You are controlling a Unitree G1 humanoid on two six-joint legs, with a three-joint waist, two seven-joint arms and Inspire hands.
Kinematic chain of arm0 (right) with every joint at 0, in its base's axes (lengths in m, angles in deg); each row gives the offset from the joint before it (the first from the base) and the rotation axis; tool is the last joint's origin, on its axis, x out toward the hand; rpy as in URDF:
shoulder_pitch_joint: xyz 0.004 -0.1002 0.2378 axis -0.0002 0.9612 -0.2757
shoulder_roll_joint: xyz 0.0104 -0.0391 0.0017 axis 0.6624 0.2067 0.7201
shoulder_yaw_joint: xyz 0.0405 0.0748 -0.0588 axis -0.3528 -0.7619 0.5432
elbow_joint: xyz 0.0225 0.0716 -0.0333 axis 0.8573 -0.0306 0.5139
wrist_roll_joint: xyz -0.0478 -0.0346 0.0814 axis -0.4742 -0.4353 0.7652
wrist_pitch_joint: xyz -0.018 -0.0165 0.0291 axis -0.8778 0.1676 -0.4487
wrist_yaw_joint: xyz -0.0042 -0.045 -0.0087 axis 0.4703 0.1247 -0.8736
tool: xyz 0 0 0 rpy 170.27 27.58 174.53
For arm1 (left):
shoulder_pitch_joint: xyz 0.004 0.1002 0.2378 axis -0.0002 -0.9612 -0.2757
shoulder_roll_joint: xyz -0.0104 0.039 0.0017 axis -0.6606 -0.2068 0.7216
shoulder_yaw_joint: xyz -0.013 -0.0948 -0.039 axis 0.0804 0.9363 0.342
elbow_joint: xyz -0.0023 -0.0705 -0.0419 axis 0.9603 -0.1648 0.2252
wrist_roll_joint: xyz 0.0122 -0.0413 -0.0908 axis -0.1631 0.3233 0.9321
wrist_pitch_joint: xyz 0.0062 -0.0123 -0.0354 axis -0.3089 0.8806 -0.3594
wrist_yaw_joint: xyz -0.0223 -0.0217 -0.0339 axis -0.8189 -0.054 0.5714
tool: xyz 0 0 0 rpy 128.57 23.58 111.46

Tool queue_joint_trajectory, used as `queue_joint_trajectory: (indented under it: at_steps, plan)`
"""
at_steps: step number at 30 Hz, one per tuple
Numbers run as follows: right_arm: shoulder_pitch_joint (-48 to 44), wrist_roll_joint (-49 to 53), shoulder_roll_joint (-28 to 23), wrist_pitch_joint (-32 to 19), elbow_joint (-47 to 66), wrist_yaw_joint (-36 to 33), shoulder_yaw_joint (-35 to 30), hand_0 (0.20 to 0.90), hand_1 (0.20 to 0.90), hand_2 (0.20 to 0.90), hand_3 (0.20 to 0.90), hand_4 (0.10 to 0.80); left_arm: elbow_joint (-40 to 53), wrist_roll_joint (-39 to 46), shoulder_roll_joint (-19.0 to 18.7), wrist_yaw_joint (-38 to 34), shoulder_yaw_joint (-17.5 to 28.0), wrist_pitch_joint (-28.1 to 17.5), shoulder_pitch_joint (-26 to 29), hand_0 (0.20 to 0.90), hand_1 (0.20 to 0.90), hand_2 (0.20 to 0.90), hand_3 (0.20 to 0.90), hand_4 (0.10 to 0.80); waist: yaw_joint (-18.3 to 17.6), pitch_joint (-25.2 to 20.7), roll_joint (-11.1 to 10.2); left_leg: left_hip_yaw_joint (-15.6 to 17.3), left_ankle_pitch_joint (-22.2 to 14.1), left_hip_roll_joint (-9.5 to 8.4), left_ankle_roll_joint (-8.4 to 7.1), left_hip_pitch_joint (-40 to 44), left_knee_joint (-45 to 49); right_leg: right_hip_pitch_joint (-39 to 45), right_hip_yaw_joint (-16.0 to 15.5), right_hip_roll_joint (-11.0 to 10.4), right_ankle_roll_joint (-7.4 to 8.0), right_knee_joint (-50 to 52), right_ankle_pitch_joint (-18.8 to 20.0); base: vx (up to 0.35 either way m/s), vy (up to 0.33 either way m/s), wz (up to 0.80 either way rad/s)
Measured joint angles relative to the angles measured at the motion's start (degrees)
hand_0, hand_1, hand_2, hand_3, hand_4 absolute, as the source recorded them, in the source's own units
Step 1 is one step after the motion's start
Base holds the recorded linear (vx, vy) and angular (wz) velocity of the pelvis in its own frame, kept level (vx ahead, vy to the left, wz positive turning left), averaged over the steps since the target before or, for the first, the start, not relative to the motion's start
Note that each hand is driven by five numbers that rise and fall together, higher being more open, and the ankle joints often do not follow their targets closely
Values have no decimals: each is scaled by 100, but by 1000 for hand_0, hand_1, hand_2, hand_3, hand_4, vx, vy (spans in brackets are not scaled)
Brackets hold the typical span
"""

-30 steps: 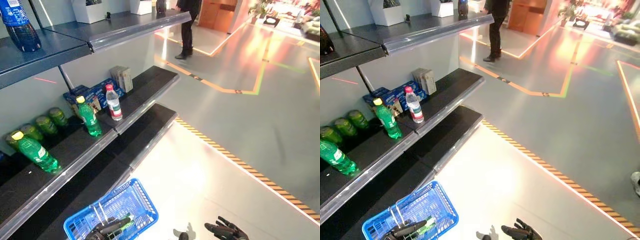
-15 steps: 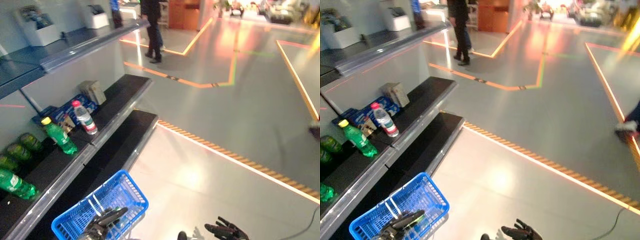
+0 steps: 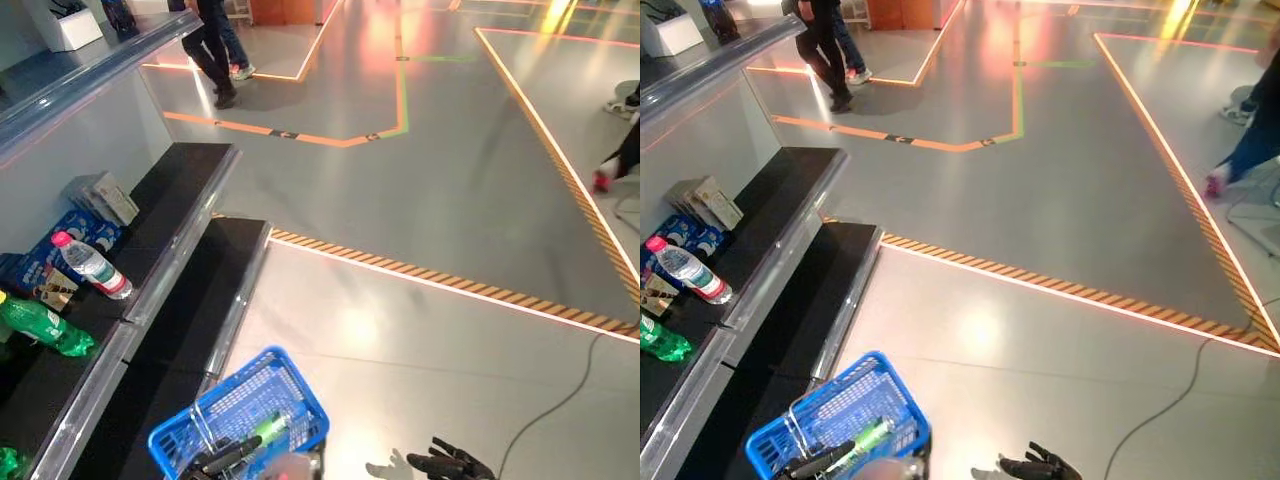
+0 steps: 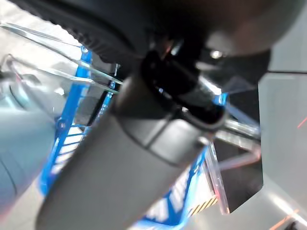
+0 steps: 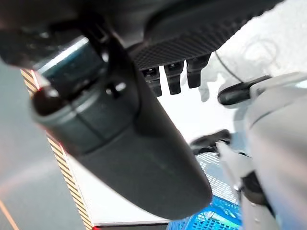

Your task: Pick up the drink and place into the basket.

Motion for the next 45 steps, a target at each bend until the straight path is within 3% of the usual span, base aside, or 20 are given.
queue_joint_trajectory:
  at_steps: [2,4,8,10,12,14,17,19,24,27,29,30,32,34,37,40,41,43,44,45]
  plan:
    - [-5,-50,18,-35,53,15,3,900,900,900,900,800,2,-17,87,9,37,16,-86,300,300,300,200,100,32,-89,-44,18,185,-107,277,27,196,106,86,-125,222,-43,-103,416,85,-79]
    - [46,-151,117,-43,59,27,-12,900,900,900,900,800,-5,-36,98,11,136,119,-107,300,300,300,200,100,-89,-122,-260,-2,200,-340,1245,516,-135,195,66,-340,588,419,-137,454,143,-34]
    - [43,-200,227,-55,45,30,2,900,900,900,900,800,-2,-38,-22,82,39,201,-9,300,300,300,200,100,-55,-247,-482,-17,54,-360,1389,933,-398,-428,-136,-419,1178,2190,-516,238,130,-5]
    - [-65,-196,237,-71,120,28,-7,900,900,900,900,800,-4,-99,-35,87,-80,212,84,300,300,300,200,100,-22,-230,-457,-84,-86,-359,1475,1076,-396,-1175,-364,-510,1502,3849,-329,223,189,9]
    - [-194,-197,229,-85,169,30,0,900,900,900,900,800,-4,-108,-28,79,-229,253,62,300,300,300,200,100,-17,-148,-300,-151,-242,-335,1565,1358,-395,-1793,-612,-781,1462,4912,-307,172,88,16]
    - [-291,-197,228,-92,238,31,6,900,900,900,900,800,3,-107,-36,69,-286,237,57,300,300,300,200,100,-47,-155,-234,-220,-303,-323,1574,1421,-396,-2189,-729,-904,1462,4869,-308,186,-49,27]
    - [-335,-132,213,-136,224,58,-12,900,900,900,900,800,-9,-109,-113,61,-313,189,260,300,300,300,200,100,-166,-122,-162,-695,-315,-333,1572,1437,-394,-2498,-792,-894,1397,3372,-235,214,-92,75]
    - [-268,-114,211,-159,199,83,-57,900,900,900,900,800,-33,-119,-137,62,-311,191,323,300,300,300,200,100,-277,-133,-226,-936,-351,-420,1526,1521,-394,-2538,-790,-920,1337,2353,98,321,-116,88]
    - [-131,-90,193,-260,-72,134,-308,900,900,900,900,800,-243,-121,-86,59,-306,172,294,300,300,300,200,100,-601,-131,-274,-1650,-670,-523,1537,1936,-384,-2596,-355,-875,1297,461,1371,364,-153,66]
    - [-38,-89,193,-256,-122,134,-421,900,900,900,900,800,-297,-136,-47,77,-309,170,238,300,300,300,200,100,-761,-144,-270,-2061,-976,-521,1521,2177,-249,-2605,-315,-884,1261,197,1562,349,-205,69]
    - [16,-90,186,-240,-117,129,-420,900,900,900,900,800,-342,-178,-22,84,-301,161,171,300,300,300,200,100,-826,-184,-314,-2439,-1293,-486,1439,2374,-95,-2291,-79,-867,1213,-7,1655,377,-321,102]
    - [22,-91,146,-197,-120,106,-421,900,900,900,900,800,-430,-233,46,64,-250,146,172,300,300,300,200,100,-890,-190,-221,-2639,-1453,-366,1327,2431,44,-2140,-59,-774,1120,46,1873,276,-324,139]
    - [34,-102,64,-103,-118,46,-413,900,900,900,900,800,-461,-304,122,58,-237,121,215,300,300,300,200,100,-847,-233,-116,-2502,-1543,-235,816,2425,429,-1815,-260,-717,709,174,1947,184,-272,142]
    - [-100,-101,-43,-98,-85,12,-411,900,900,900,900,800,-325,-345,132,95,-183,89,118,300,300,300,200,100,-622,-281,-54,-2180,-1520,-115,524,2366,717,-1656,-375,-655,607,170,1840,101,-213,69]
    - [-258,-96,-287,-154,130,-7,-422,900,900,900,900,800,-184,-343,126,122,-179,-3,153,300,300,300,200,100,-377,-282,-116,-1911,-1494,-59,324,2002,1103,-1453,-698,-741,551,-96,1803,-28,-136,78]
    - [-308,-88,-392,-216,151,-81,-508,900,900,900,900,800,-55,-352,10,146,-289,-52,294,300,300,300,200,100,-428,-233,-231,-1044,-1326,121,132,1656,884,-1378,-1412,-963,546,-156,1684,-109,-31,126]
    - [-285,-84,-408,-216,151,-143,-533,900,900,900,900,800,-35,-361,-44,153,-339,-44,333,300,300,300,200,100,-454,-238,-214,-767,-1261,184,186,1519,740,-1350,-1656,-1017,586,-153,1655,-138,2,141]
    - [-99,-73,-424,-217,197,-264,-585,900,900,900,900,800,129,-359,-146,175,-566,50,393,300,300,300,200,100,-521,-243,-155,8,-1076,254,505,1414,301,-1272,-2273,-1131,754,-188,1592,-147,40,180]
    - [10,-73,-350,-204,197,-293,-640,900,900,900,900,800,210,-359,-167,177,-657,100,415,300,300,300,200,100,-580,-229,-153,334,-936,244,754,1352,71,-1234,-2364,-1176,839,-167,1557,-145,73,209]
    - [140,-86,-252,-171,172,-299,-626,900,900,900,900,800,223,-359,-187,173,-711,115,536,300,300,300,200,100,-554,-251,-199,648,-853,305,742,1309,-127,-1210,-2384,-1242,923,-176,1517,-122,83,196]
